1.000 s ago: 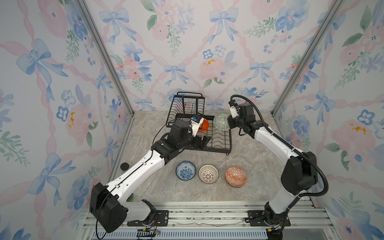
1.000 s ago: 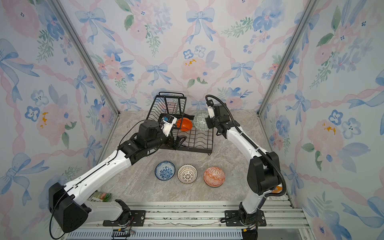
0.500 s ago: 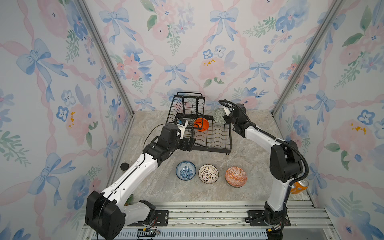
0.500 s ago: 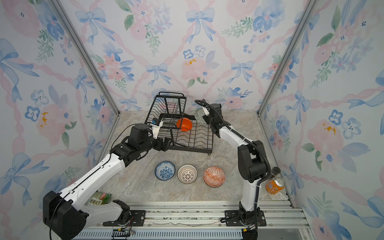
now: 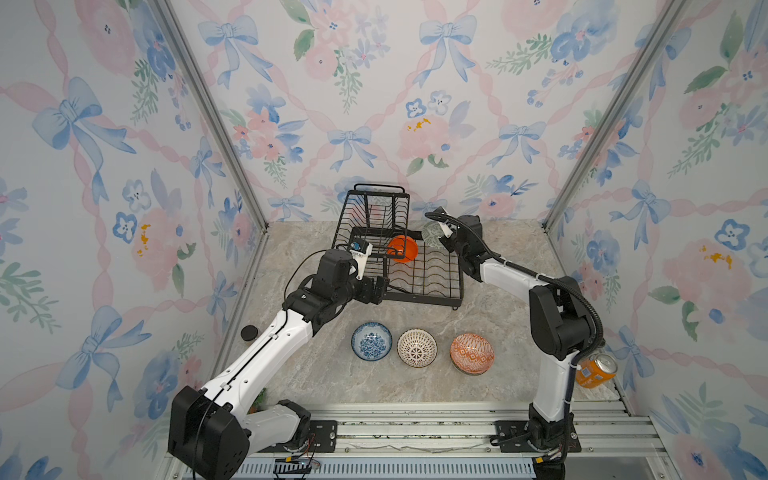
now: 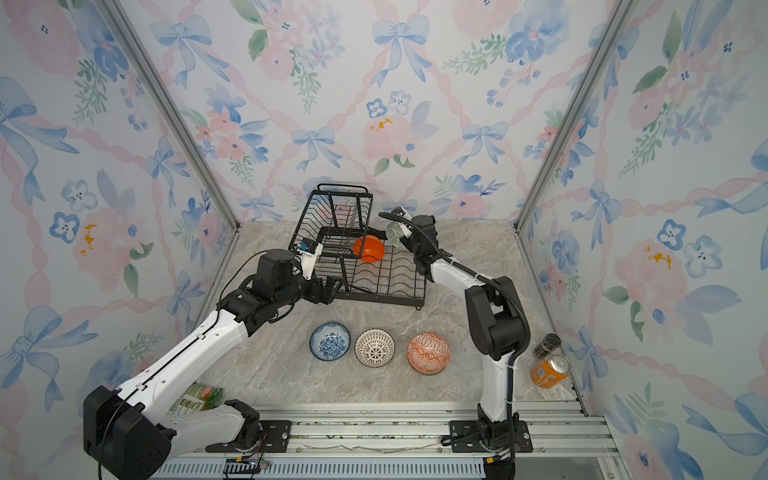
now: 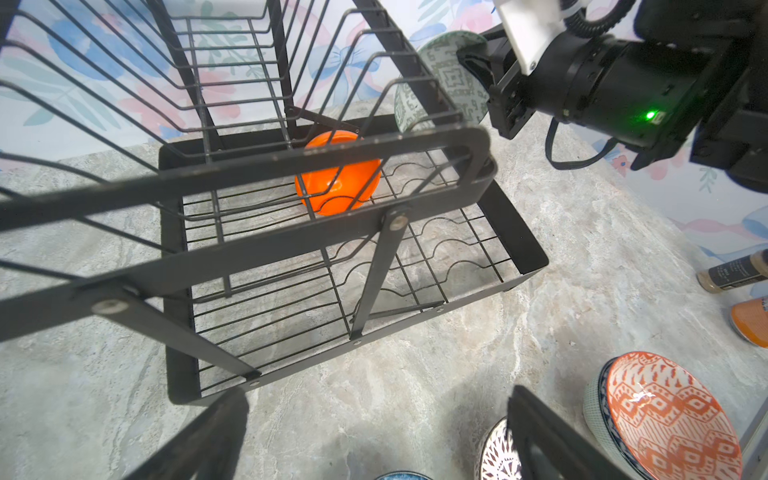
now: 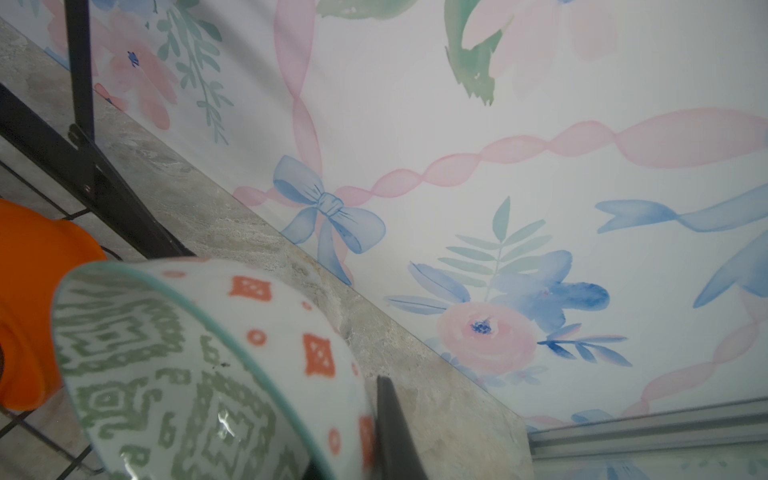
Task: Load the bowls into the dish rack
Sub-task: 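Move the green-patterned bowl with the right gripper into the rack beside the orange bowl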
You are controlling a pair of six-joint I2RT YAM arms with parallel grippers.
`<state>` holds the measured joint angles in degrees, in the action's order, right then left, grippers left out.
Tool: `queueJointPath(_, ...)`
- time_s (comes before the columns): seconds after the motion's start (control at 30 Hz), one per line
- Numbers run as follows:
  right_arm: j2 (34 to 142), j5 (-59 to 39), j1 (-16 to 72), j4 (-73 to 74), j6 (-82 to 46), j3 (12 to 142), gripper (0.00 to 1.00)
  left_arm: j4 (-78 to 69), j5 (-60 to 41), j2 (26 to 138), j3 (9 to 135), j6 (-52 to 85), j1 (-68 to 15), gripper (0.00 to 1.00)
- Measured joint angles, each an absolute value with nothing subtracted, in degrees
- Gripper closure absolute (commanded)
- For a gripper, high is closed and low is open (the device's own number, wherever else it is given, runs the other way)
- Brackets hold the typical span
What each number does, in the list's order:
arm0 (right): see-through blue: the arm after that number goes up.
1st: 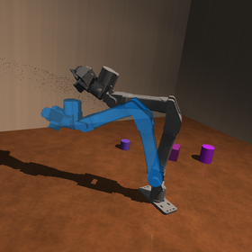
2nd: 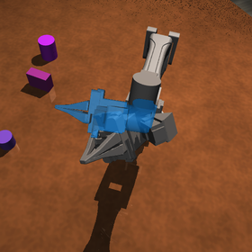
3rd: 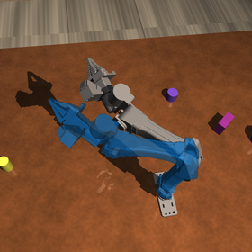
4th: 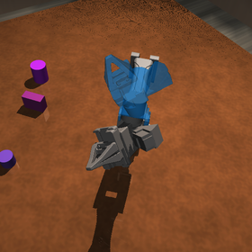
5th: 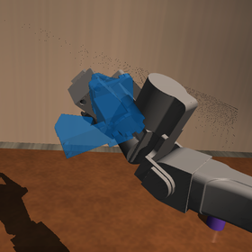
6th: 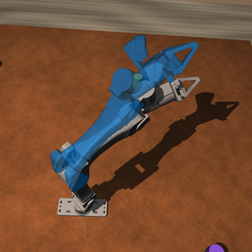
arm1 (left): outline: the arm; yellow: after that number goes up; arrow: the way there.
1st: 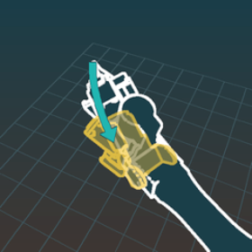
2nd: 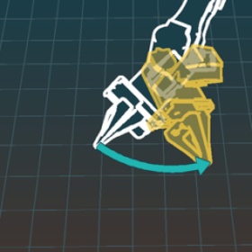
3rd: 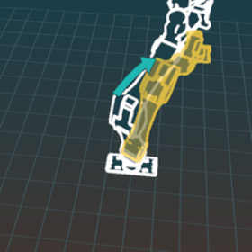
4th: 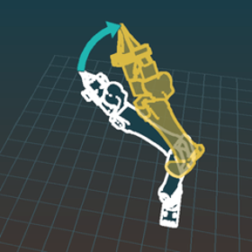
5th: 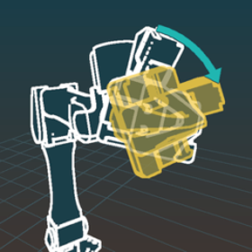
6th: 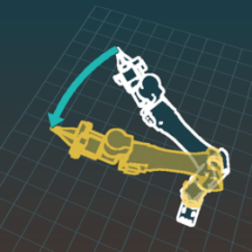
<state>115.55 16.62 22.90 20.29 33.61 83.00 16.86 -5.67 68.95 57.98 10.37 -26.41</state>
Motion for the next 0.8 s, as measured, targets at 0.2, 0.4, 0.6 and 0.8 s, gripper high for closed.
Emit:
queueJointPath(0.2,117.51,16.80,23.44,21.63,36.03,82.35,1.00,16.88,-5.89,68.95,57.98,10.55,-26.41,0.02)
queueJointPath(0.4,119.81,18.98,23.81,25.06,39.42,82.35,1.00,16.88,-5.91,68.95,57.98,10.57,-26.44,0.02)
queueJointPath(0.6,123.09,22.74,24.93,30.22,43.68,82.37,1.00,16.88,-6.09,68.95,57.98,10.57,-26.41,0.02)
queueJointPath(0.8,124.36,24.60,24.97,32.62,46.78,82.37,1.00,16.88,-6.52,68.99,57.98,10.57,-26.44,0.02)
